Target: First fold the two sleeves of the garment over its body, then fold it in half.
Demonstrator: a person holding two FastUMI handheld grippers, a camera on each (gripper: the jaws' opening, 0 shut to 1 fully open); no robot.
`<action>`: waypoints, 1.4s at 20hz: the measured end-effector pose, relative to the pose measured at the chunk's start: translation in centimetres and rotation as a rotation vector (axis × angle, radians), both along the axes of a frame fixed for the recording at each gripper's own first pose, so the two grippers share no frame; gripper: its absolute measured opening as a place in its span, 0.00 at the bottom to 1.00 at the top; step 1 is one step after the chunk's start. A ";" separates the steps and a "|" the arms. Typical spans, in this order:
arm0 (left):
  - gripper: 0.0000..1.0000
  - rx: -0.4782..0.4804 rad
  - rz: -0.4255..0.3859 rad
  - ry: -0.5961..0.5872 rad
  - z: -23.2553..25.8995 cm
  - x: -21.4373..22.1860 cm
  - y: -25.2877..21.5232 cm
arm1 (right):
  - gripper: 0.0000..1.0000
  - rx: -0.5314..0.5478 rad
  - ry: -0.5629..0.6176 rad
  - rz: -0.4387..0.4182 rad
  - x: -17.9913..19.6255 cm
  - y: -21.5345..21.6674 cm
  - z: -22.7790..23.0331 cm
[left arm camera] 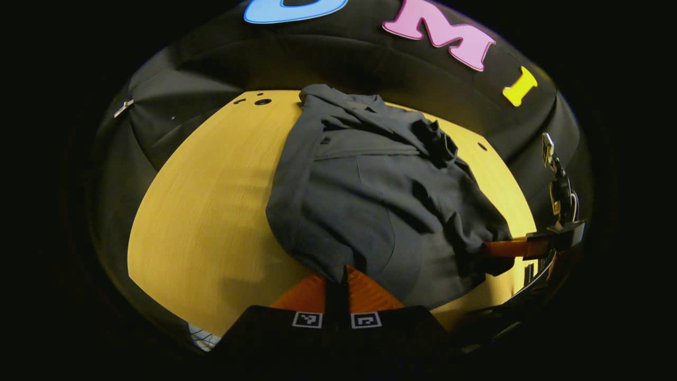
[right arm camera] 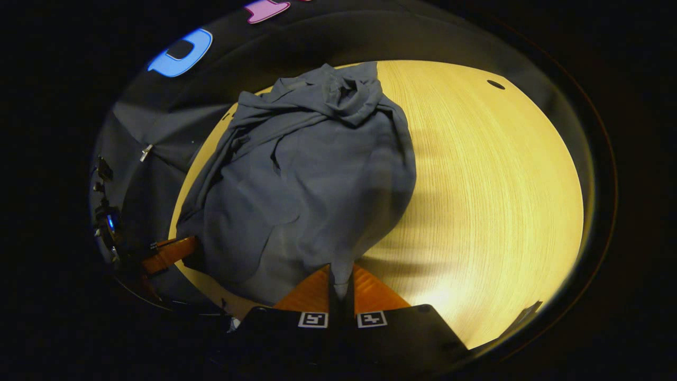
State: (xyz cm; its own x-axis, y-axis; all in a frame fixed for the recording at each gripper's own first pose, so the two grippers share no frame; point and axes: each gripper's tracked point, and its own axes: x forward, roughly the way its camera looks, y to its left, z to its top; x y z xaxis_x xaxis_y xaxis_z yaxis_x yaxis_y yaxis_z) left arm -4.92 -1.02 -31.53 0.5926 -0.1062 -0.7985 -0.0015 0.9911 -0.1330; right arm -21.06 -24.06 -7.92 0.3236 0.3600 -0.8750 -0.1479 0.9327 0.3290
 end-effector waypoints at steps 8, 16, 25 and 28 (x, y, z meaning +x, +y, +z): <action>0.06 0.024 0.015 -0.100 4.6 4.1 0.8 | 0.05 0.057 -0.128 -0.007 6.5 1.4 4.4; 0.05 0.009 0.033 -0.236 10.3 11.4 1.6 | 0.06 0.077 -0.245 -0.014 13.6 1.8 7.7; 0.05 0.035 0.031 -0.374 15.2 22.4 2.9 | 0.05 0.054 -0.413 0.004 24.5 2.2 11.8; 0.05 0.059 0.014 -0.407 16.5 25.9 3.1 | 0.05 0.052 -0.453 -0.002 28.1 2.7 12.4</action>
